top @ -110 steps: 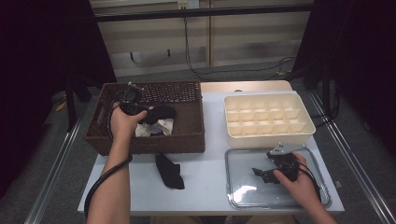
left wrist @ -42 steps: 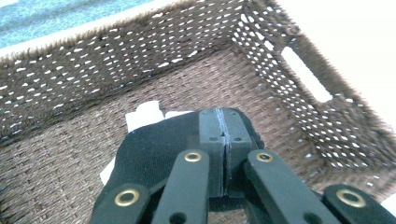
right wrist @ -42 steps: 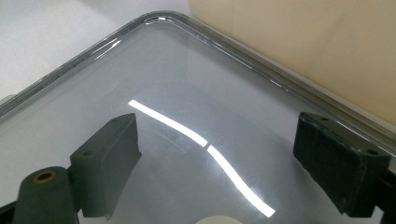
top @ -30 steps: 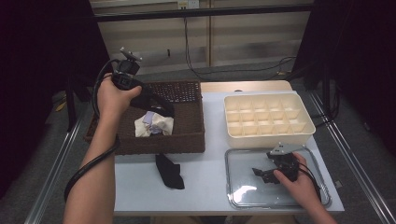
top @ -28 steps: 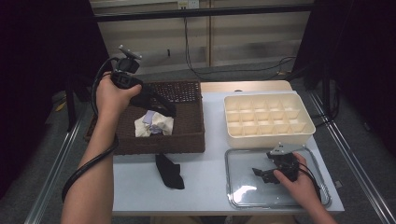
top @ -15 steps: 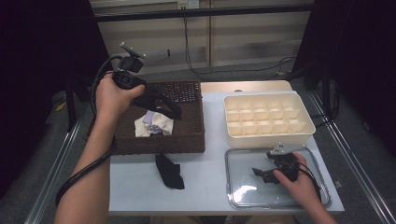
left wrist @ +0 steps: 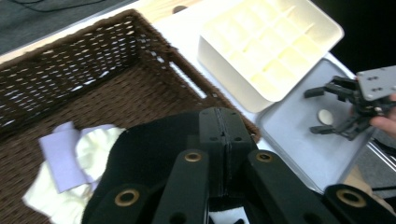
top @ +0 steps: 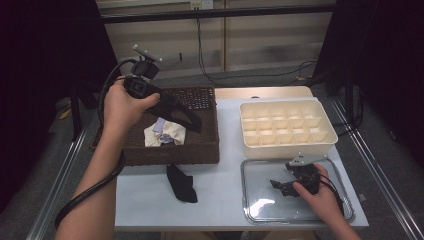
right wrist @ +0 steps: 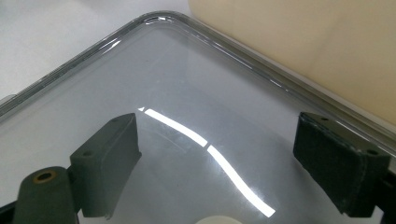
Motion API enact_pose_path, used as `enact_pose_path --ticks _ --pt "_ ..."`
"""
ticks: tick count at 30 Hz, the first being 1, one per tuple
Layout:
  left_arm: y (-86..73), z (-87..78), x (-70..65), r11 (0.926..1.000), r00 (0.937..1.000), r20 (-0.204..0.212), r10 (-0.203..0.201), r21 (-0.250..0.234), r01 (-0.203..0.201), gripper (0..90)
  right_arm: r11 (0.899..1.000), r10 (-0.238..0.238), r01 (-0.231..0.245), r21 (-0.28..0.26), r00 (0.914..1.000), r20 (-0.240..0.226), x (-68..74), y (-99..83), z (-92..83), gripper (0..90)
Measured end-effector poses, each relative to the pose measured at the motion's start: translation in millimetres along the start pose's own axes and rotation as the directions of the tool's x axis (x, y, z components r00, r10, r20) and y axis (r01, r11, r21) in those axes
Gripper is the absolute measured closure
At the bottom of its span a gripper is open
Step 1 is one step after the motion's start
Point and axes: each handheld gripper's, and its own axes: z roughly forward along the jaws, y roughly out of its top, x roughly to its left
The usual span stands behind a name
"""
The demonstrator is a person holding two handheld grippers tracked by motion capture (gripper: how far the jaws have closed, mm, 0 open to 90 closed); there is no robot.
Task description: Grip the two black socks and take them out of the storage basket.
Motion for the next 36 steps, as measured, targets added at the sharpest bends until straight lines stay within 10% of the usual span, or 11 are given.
enact_pose_path --ticks 28,36 --pt "-24.6 10.0 -46.5 0.9966 0.9907 0.109 0.081 -0.023 -0.079 89.1 1.000 -0.003 0.003 0.008 1.0000 0.003 0.3 0.0 -0.4 13.8" --pt "-36.3 21.8 -68.5 0.9906 0.9797 0.147 0.136 -0.005 -0.137 88.3 1.000 -0.003 0.003 0.005 1.0000 0.001 0.3 -0.1 -0.3 13.8"
